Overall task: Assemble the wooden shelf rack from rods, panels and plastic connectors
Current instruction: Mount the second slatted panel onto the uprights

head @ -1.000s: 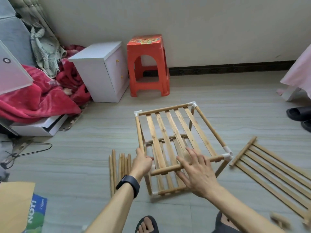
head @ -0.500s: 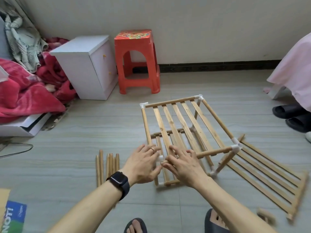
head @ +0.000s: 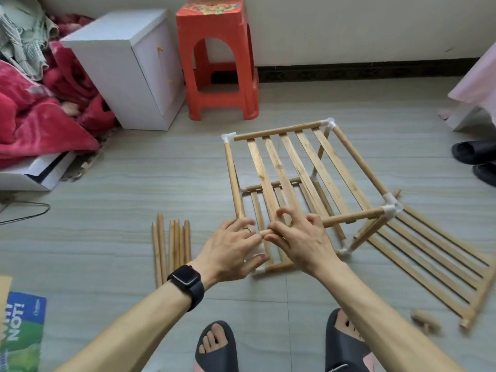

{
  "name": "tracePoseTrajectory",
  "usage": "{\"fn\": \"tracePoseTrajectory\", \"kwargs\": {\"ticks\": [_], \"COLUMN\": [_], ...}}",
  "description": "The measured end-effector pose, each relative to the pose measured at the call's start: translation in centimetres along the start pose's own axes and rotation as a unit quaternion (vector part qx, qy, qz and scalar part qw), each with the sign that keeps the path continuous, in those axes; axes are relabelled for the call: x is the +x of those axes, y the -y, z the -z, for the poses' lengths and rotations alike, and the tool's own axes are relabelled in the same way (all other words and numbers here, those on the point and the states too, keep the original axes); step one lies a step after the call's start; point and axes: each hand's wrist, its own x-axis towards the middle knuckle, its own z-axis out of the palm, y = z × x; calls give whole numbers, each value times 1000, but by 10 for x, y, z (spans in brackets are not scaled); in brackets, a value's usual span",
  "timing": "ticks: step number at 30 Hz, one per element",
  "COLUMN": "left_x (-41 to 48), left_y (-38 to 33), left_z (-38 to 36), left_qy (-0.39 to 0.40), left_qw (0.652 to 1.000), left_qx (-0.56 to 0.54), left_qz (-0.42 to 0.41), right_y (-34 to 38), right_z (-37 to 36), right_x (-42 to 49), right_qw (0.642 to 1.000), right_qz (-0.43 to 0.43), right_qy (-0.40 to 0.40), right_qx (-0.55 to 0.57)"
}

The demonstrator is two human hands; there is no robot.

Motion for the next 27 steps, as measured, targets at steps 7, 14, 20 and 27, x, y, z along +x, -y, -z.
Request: {"fn": "tracePoseTrajectory", "kwargs": {"ticks": [7, 14, 20, 27], "left_x": [0, 11, 57, 67], "left_y": [24, 11, 23, 31], "left_z": [-1, 3, 17, 0], "left_qy": [-58, -24, 60, -7], "left_qw": [988, 963, 647, 596], "left_qx": [141, -187, -621, -677], "left_qz": [8, 195, 439, 433], "right_y": [1, -1, 19, 28], "right_z": [3, 2, 7, 1], "right_x": [18, 16, 12, 12], "right_qw": [996, 993, 995, 995], "right_qz": [-28, -46, -89, -77], "right_qy": [10, -17, -25, -61], "right_qx": [80, 107, 33, -33]}}
